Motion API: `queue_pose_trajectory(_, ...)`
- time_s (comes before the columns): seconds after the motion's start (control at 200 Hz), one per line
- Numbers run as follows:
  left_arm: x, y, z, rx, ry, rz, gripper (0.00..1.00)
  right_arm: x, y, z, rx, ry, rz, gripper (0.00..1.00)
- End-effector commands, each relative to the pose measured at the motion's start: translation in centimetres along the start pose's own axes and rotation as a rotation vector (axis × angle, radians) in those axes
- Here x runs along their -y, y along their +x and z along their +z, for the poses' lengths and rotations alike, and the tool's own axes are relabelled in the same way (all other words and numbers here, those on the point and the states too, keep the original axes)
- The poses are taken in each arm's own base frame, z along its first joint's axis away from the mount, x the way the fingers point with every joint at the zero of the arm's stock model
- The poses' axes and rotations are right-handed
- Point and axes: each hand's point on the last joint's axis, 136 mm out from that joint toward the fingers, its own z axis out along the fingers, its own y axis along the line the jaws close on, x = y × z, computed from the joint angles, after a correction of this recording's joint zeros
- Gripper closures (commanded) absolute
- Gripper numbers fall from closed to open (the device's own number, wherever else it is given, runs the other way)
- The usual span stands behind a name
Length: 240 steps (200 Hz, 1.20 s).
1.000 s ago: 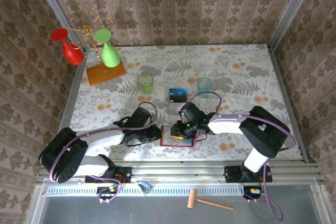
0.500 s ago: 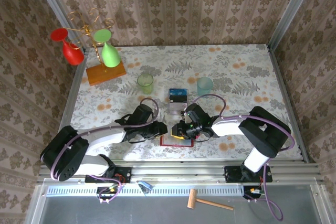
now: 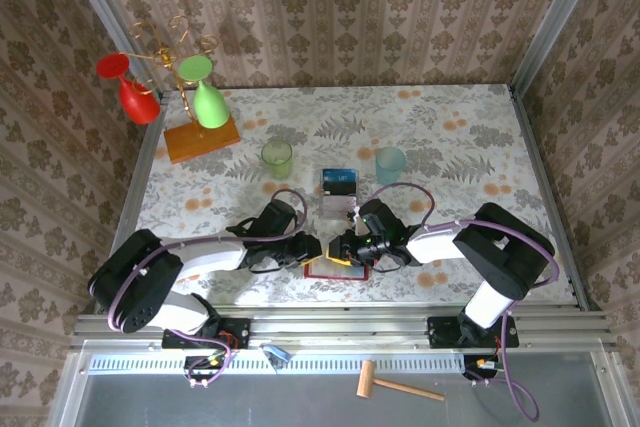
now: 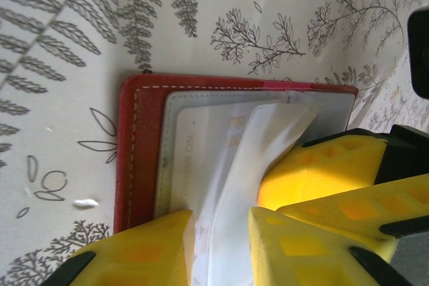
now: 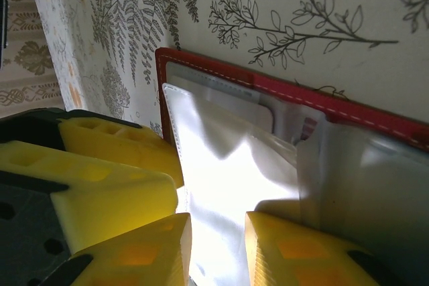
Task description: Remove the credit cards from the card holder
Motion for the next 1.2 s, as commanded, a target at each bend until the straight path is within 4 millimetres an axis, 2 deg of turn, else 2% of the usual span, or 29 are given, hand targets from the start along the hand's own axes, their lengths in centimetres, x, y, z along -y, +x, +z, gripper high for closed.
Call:
queue_pose_trajectory(0.0, 1.3, -0.1, 0.3, -0.011, 0.028, 0.009, 0.75, 3.4, 0.7, 0.1, -0.009, 0.094, 0.063, 0.72)
queue_pose_trajectory(0.275, 1.9, -0.2, 0.7, -0.017, 0.053, 0.009, 0.81, 3.4, 0.7, 0.0, -0.005, 0.087, 0.063, 0.72)
queue_pose_trajectory(0.5, 2.5, -0.3, 0.6, -0.011, 0.076, 0.017, 0.82, 1.3, 0.0, -1.0, 0.024, 0.055, 0.034, 0.72)
queue_pose_trajectory(0.695, 3.4, -0.5, 0.3, -0.006, 0.110, 0.028, 0.81, -0.4, -0.6, -3.1, 0.066, 0.079, -0.019, 0.70)
queue_pose_trajectory(0.805, 4.1, -0.6, 0.1, -0.002, 0.125, 0.036, 0.81, -0.8, -0.9, -4.5, 0.090, 0.110, -0.038, 0.69)
queue_pose_trajectory(0.845, 4.3, -0.7, 0.1, -0.002, 0.131, 0.038, 0.81, -0.2, -0.9, -4.8, 0.092, 0.141, -0.038, 0.69)
queue_pose_trajectory(0.875, 4.5, -0.7, 0.1, -0.003, 0.136, 0.042, 0.81, -0.9, -1.1, -5.7, 0.114, 0.135, -0.054, 0.69)
queue_pose_trajectory(1.195, 6.8, -0.7, 0.2, -0.024, 0.175, 0.078, 0.70, 0.9, -1.5, -10.0, 0.178, 0.254, -0.048, 0.68)
